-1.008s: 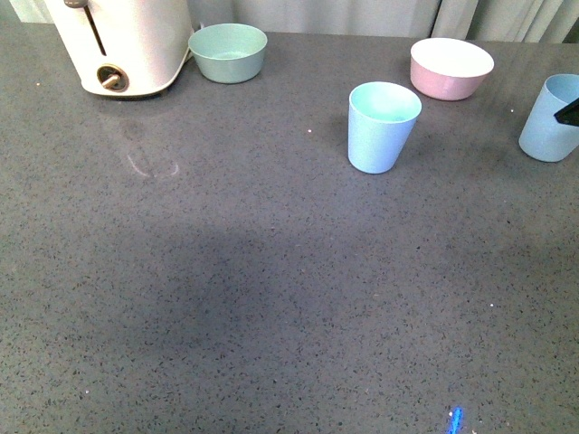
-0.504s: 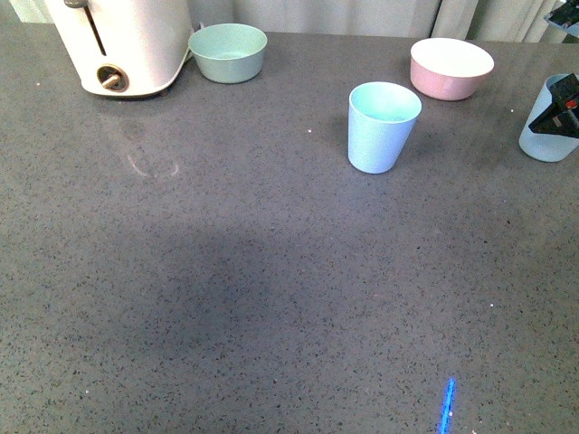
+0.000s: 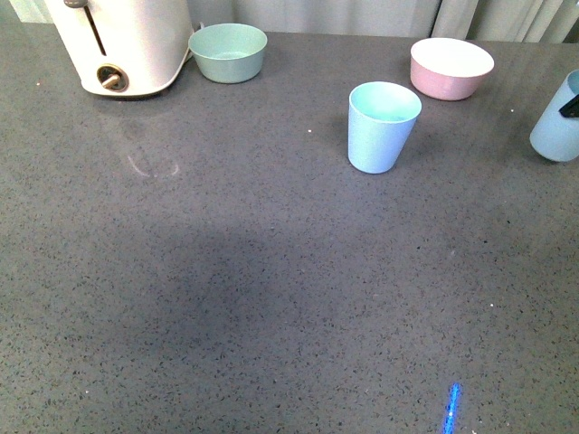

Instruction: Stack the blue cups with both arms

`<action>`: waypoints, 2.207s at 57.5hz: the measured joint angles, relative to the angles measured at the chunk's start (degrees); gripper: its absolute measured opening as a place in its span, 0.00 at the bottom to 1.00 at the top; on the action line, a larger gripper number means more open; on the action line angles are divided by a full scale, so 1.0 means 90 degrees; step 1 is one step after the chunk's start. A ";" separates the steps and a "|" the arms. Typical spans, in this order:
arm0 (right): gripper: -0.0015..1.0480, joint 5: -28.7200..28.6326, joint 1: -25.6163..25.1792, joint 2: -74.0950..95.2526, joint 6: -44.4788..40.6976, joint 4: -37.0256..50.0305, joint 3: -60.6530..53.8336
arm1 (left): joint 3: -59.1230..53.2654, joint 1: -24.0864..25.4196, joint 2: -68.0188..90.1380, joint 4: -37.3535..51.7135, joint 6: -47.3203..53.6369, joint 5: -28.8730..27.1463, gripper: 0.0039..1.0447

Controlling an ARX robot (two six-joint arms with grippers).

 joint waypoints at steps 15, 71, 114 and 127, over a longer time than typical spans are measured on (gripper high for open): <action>0.02 -0.0959 0.1044 -0.1715 -0.0284 -0.0789 -0.0051 | 0.0000 0.0000 0.0000 0.0000 0.0000 0.0000 0.92; 0.02 -0.0058 0.2599 -0.0563 -0.0136 -0.0510 0.0194 | 0.0000 0.0002 0.0000 0.0000 0.0000 0.0000 0.92; 0.38 0.0109 0.2691 -0.0374 -0.0124 -0.0100 0.0158 | 0.0000 0.0002 0.0000 0.0000 0.0000 0.0000 0.92; 0.70 0.0005 0.2582 -0.0809 0.0029 0.0379 -0.0260 | 0.0000 0.0000 0.0000 0.0000 -0.0002 0.0000 0.92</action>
